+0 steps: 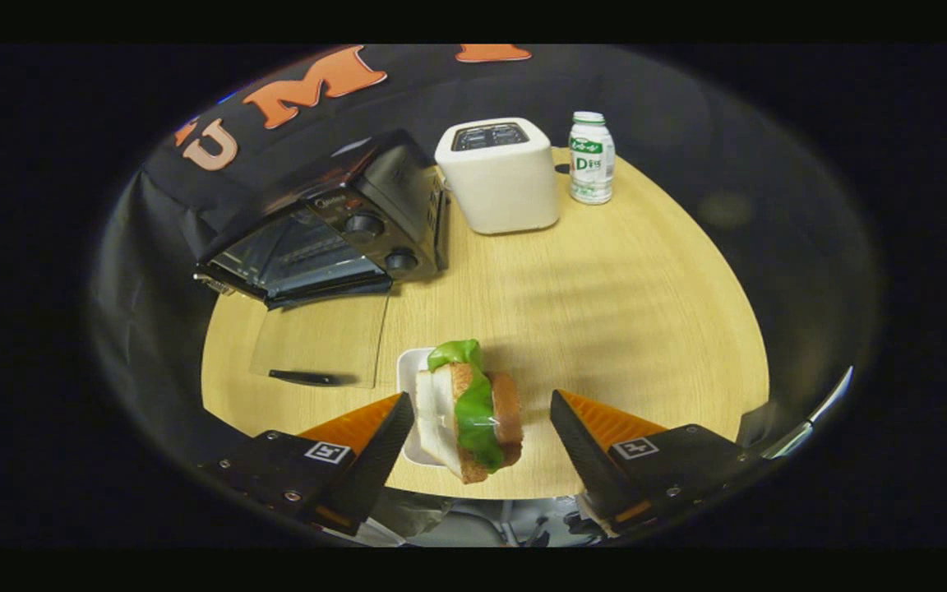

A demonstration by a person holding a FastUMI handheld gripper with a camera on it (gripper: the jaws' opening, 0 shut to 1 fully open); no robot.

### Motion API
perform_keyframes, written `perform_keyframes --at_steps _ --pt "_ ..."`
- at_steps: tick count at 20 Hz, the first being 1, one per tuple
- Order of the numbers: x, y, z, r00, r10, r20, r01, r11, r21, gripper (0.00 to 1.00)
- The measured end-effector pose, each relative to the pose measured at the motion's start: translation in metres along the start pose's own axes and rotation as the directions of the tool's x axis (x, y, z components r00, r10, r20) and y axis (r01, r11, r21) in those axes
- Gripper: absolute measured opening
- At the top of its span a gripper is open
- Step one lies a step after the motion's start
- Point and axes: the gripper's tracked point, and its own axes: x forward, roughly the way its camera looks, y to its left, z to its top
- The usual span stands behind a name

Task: Open the toaster oven, put the food inside, and close the toaster oven door.

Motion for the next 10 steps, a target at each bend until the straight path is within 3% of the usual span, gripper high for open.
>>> perform_keyframes --at_steps 3,5,7,10 --pt "0.010 0.007 -0.001 0.999 0.033 -0.030 -0.033 0.999 0.009 0.96" --pt "0.014 0.003 -0.003 0.999 0.022 -0.047 -0.022 1.000 0.006 0.79" --pt "0.009 0.009 0.000 0.997 0.061 -0.038 -0.060 0.997 0.039 0.57" --pt "0.002 0.009 0.009 0.998 0.058 -0.011 -0.057 0.997 0.058 0.35"
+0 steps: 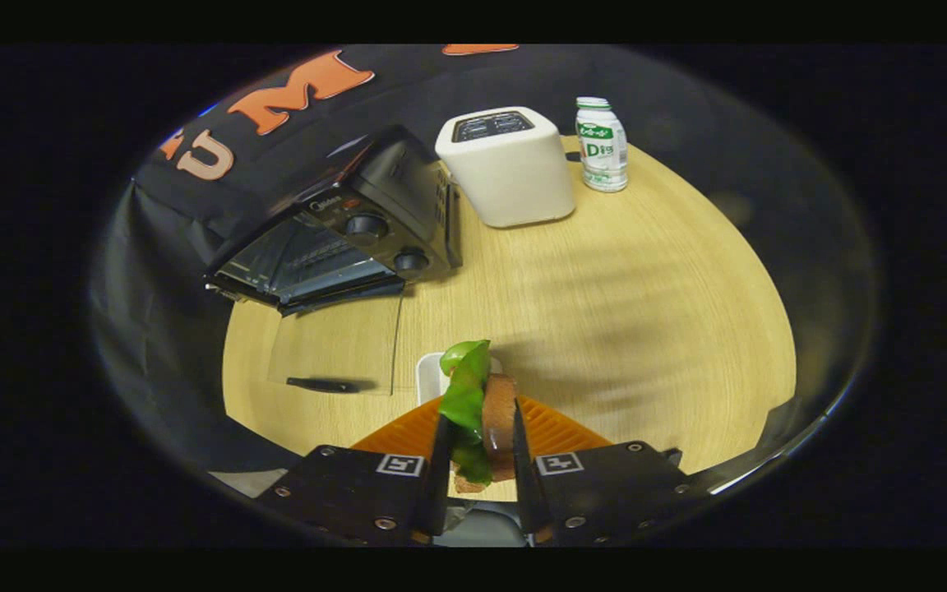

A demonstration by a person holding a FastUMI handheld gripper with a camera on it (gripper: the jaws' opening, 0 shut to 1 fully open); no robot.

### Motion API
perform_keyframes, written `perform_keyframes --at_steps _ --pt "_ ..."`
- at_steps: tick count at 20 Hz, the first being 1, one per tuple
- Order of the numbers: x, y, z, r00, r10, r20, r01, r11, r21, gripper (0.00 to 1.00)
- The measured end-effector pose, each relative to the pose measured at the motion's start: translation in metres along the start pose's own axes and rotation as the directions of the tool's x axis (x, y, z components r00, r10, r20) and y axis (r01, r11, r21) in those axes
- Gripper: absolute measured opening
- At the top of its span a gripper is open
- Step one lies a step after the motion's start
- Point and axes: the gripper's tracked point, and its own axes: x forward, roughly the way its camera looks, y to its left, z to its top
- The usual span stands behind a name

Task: Open the toaster oven, put the food inside, and close the toaster oven door.

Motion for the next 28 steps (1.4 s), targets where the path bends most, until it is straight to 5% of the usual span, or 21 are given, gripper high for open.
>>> perform_keyframes --at_steps 12,19,23,28 --pt "-0.063 0.043 0.035 0.982 0.067 0.176 -0.084 0.992 0.094 0.30" --pt "-0.081 0.098 0.057 0.920 0.194 0.340 -0.273 0.941 0.203 0.29" --pt "-0.074 0.136 0.065 0.864 0.295 0.409 -0.418 0.872 0.255 0.29" --pt "-0.047 0.164 0.071 0.837 0.323 0.441 -0.484 0.814 0.322 0.29"
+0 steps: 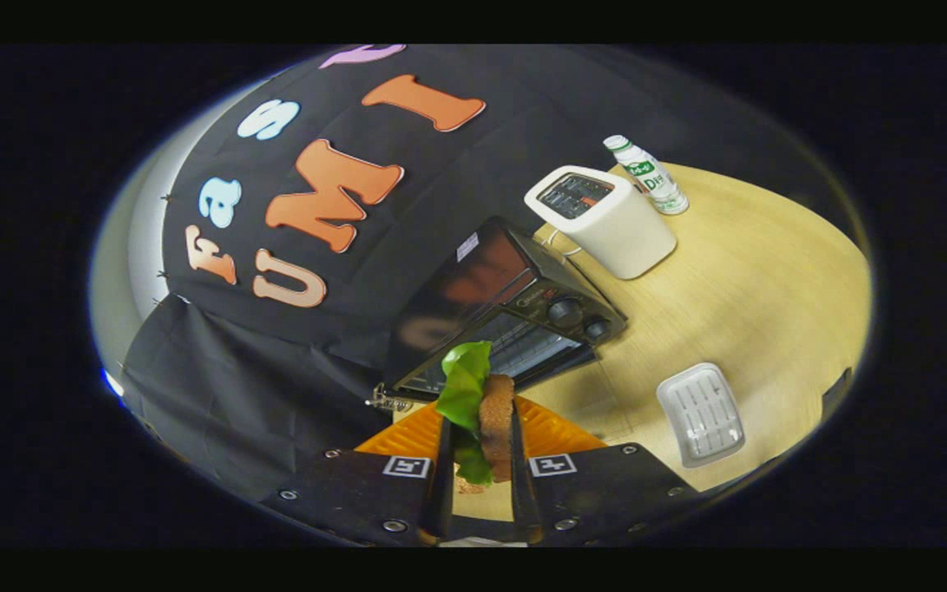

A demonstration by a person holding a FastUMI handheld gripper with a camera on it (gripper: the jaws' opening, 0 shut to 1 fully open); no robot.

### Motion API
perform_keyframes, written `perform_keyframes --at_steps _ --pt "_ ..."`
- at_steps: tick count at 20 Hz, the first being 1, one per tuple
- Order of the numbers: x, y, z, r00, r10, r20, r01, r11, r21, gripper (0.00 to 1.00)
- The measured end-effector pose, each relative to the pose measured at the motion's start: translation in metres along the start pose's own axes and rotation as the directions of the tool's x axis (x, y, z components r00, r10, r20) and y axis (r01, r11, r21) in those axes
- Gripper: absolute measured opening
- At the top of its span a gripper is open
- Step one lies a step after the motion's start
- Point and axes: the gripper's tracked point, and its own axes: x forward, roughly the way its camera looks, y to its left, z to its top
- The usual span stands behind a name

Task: Open the toaster oven, put the food inside, and close the toaster oven door.

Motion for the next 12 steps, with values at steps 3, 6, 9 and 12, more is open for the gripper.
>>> perform_keyframes --at_steps 3,6,9,12 --pt "0.024 0.005 -0.003 0.999 0.028 0.030 -0.031 0.996 0.089 0.30" --pt "0.048 -0.002 -0.007 0.998 0.009 0.056 -0.017 0.990 0.142 0.29" --pt "0.068 -0.001 -0.005 0.994 0.014 0.110 -0.039 0.972 0.232 0.29" --pt "0.086 -0.005 -0.006 0.991 -0.002 0.137 -0.035 0.963 0.267 0.29"
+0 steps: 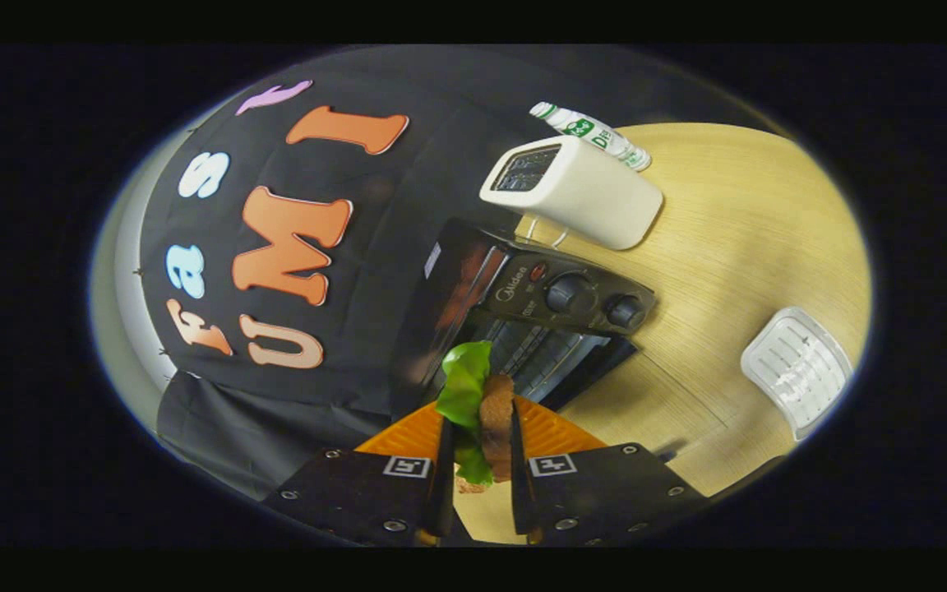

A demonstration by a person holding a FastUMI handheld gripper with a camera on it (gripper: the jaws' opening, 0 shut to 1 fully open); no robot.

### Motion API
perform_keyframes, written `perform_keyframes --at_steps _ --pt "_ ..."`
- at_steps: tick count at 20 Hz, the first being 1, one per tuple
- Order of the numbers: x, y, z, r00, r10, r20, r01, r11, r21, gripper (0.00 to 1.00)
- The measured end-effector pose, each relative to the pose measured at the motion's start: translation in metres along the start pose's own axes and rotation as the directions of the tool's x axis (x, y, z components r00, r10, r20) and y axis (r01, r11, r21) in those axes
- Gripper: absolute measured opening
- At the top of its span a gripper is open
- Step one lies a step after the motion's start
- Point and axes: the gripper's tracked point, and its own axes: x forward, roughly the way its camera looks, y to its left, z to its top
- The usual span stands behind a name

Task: Open the toaster oven, put the food inside, and close the toaster oven door.

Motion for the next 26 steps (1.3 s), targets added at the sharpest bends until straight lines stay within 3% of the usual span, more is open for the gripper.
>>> perform_keyframes --at_steps 6,18,21,22,24,26 --pt "0.041 -0.002 -0.009 1.000 -0.016 0.025 0.015 0.999 0.037 0.29" --pt "0.118 -0.009 -0.031 0.994 -0.032 0.105 0.005 0.968 0.249 0.32" --pt "0.127 -0.010 -0.033 0.992 -0.062 0.114 0.028 0.960 0.278 0.39" --pt "0.130 -0.016 -0.037 0.990 -0.092 0.105 0.060 0.959 0.277 0.45" --pt "0.129 -0.014 -0.039 0.992 -0.081 0.101 0.047 0.953 0.301 0.62" --pt "0.125 -0.015 -0.041 0.991 -0.089 0.099 0.053 0.947 0.317 0.66"
